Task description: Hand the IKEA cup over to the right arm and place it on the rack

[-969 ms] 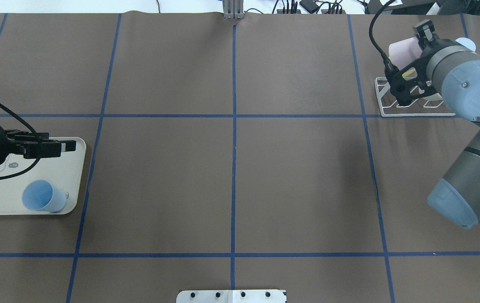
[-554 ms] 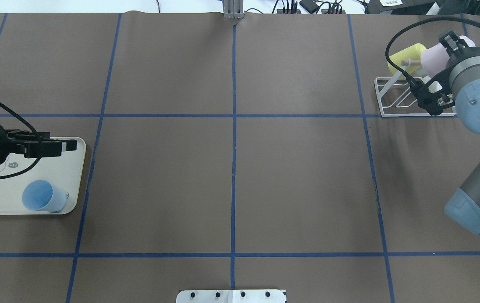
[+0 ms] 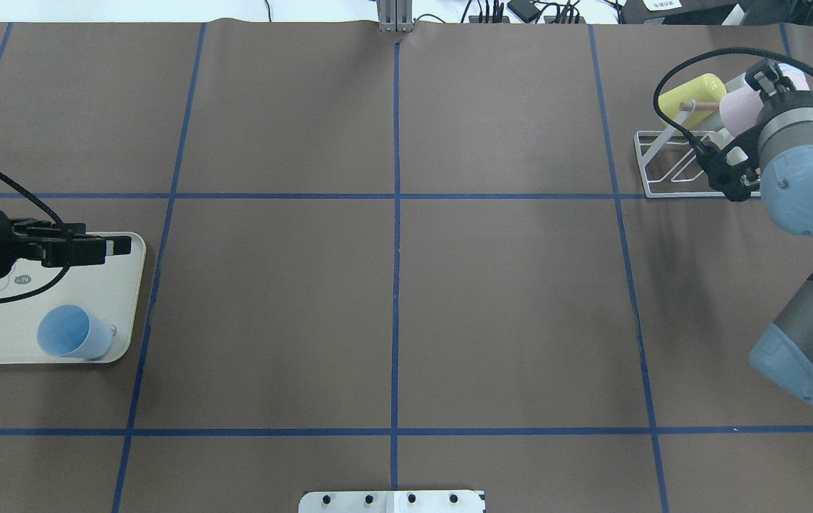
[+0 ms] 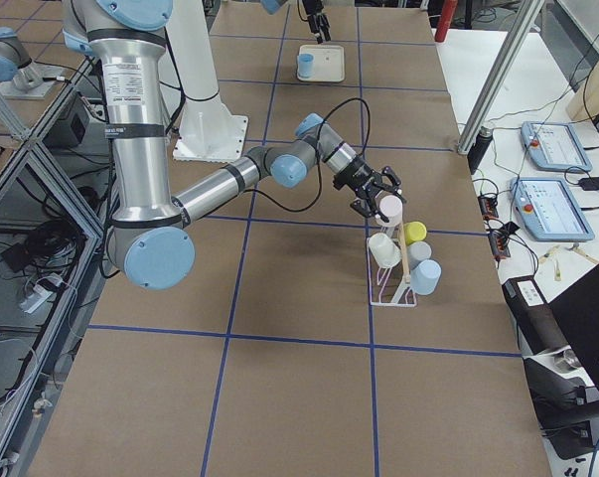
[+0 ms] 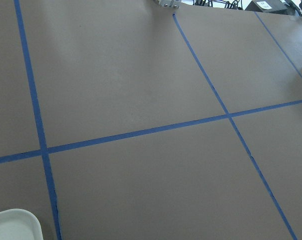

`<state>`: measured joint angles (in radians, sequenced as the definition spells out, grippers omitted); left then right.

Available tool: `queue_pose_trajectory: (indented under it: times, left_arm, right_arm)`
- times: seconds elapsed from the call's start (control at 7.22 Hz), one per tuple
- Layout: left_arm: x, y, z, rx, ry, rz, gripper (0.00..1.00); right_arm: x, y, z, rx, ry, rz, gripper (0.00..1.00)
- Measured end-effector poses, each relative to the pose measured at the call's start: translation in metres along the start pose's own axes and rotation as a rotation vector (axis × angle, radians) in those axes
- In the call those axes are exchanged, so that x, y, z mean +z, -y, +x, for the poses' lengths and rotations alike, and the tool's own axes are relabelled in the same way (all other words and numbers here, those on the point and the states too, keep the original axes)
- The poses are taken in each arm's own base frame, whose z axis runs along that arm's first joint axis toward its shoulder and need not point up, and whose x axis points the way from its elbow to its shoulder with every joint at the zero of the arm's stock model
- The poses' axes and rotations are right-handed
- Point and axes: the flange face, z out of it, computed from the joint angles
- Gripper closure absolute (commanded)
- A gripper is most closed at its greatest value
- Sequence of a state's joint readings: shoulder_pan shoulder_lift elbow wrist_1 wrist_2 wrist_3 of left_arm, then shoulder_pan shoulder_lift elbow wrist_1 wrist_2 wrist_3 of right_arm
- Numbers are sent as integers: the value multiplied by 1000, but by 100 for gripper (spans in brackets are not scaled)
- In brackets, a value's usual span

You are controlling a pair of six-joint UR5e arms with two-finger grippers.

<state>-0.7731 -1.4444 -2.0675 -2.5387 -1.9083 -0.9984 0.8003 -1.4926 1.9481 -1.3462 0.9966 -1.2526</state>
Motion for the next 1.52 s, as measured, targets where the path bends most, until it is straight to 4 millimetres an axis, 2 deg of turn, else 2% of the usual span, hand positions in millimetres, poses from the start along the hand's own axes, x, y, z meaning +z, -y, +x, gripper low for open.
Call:
queue_pose_trajectory:
  times: [0.83,1.52]
  left_arm:
    - [1,0,-1,-1,2,-1,0]
    - [2,0,-1,-2,1,-1,0]
  right_arm:
    - [3,29,-10,23,-8,-40,100]
    - [4,33,-16,31,-4,-43,100]
